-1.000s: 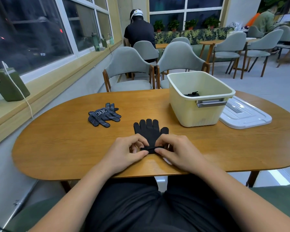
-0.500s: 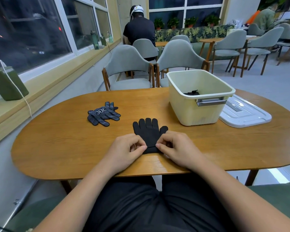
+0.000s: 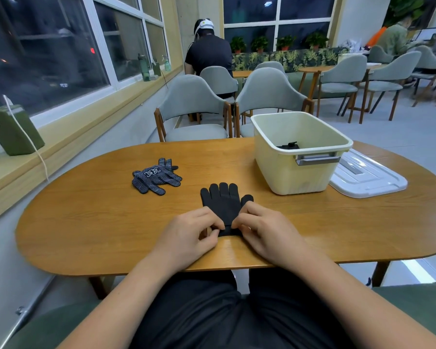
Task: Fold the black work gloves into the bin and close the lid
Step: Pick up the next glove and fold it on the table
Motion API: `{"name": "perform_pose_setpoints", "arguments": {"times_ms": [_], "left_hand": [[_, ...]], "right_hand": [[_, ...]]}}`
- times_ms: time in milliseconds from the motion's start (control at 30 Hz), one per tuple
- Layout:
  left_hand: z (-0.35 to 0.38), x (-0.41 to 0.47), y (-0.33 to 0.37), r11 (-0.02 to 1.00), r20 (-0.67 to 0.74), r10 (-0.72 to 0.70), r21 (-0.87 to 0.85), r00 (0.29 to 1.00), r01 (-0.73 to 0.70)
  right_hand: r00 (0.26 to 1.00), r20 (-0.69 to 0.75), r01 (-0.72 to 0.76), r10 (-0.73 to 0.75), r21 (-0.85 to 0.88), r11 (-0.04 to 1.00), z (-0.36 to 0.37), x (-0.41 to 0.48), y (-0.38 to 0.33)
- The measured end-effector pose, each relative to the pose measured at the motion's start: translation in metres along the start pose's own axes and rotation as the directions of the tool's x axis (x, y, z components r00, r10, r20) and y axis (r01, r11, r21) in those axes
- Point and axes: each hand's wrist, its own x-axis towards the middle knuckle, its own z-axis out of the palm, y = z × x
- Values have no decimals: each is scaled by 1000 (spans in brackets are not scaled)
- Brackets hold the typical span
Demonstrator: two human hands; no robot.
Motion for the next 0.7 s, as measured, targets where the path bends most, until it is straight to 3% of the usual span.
{"name": "perform_pose_setpoints", "arguments": {"times_ms": [333,700], "left_hand": [[1,4,-4,997,33,-75,6,997,75],[-4,4,-3,973,20,-173,-149,985,174]], "right_hand": [[994,73,-79,77,24,997,-3,2,-7],[969,127,-240,210,316,918,-10,4,-2]]}}
